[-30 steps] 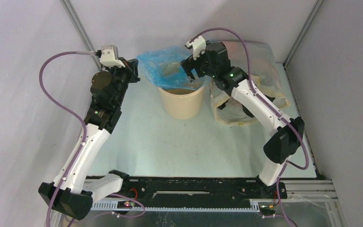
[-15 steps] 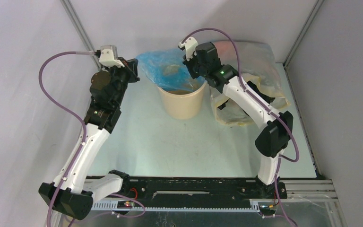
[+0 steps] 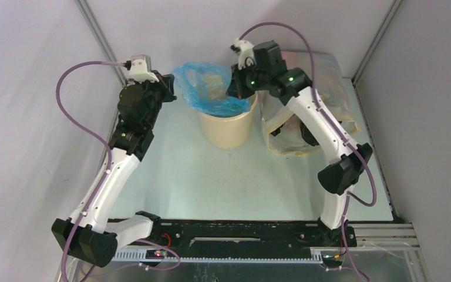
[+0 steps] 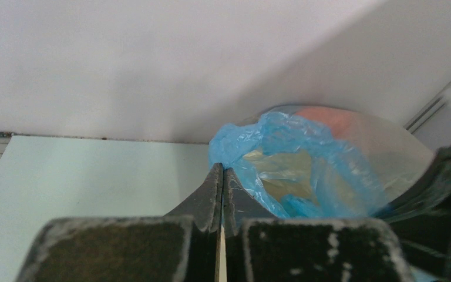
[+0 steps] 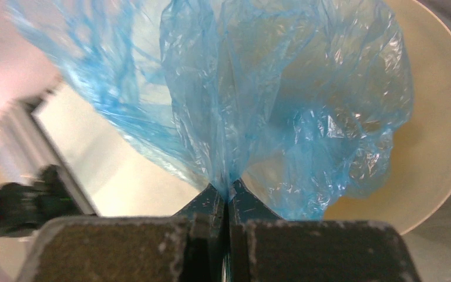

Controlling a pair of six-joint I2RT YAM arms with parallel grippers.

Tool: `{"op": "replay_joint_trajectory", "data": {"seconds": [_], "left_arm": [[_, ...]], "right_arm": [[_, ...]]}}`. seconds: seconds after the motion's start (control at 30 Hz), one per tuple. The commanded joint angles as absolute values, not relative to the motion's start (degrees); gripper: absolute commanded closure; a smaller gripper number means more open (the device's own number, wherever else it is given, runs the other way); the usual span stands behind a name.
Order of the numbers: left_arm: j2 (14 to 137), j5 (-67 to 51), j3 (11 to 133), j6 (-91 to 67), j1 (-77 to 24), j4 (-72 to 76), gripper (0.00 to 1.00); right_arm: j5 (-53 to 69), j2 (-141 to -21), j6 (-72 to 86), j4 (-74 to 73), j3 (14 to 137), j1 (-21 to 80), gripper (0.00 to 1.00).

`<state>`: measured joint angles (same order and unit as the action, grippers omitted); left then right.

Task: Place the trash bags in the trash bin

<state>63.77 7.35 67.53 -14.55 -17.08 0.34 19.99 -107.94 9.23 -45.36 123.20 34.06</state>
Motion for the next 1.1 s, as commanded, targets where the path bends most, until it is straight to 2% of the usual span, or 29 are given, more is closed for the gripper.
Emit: {"op": "replay_joint_trajectory", "data": {"seconds": [0.0,0.17,0.3,0.43,0.67,0.87,0.93,1.07], "left_arm": [[63.3,8.3,69.0,-14.3,-16.2,0.6,1.0],[61.9,9.0,68.8,-14.2,-16.0,0.7,1.0],[61.3,9.6,68.8,-14.1,-15.8,0.6,1.0],[61.6,9.6,69.2,-14.2,-15.4,0.4,1.0],[64.3,10.2,70.3,-14.7,-15.0,-2.4,1.0],[67.3,9.6,71.2,-14.5,-14.9,-3.5,1.0],[68.5,9.1,71.8,-14.5,-15.0,-4.1,1.0],[71.3,9.1,73.6,-14.4,-14.9,-6.5,1.0]], "right_arm": [[30.7,-105.1,20.2,-48.2,126.2,31.2,1.0],[38.1,-101.2,27.8,-43.8,122.5,27.8,1.0],[45.3,-98.0,35.4,-34.7,115.2,23.9,1.0],[44.1,-95.3,36.5,-32.1,108.7,21.5,0.98],[34.2,-94.5,29.4,-34.0,100.8,21.1,0.71],[22.3,-94.9,22.1,-38.3,100.1,24.0,0.39],[19.0,-93.1,21.2,-37.4,96.8,25.3,0.34],[17.4,-89.3,21.1,-32.8,90.0,25.7,0.33]]}}
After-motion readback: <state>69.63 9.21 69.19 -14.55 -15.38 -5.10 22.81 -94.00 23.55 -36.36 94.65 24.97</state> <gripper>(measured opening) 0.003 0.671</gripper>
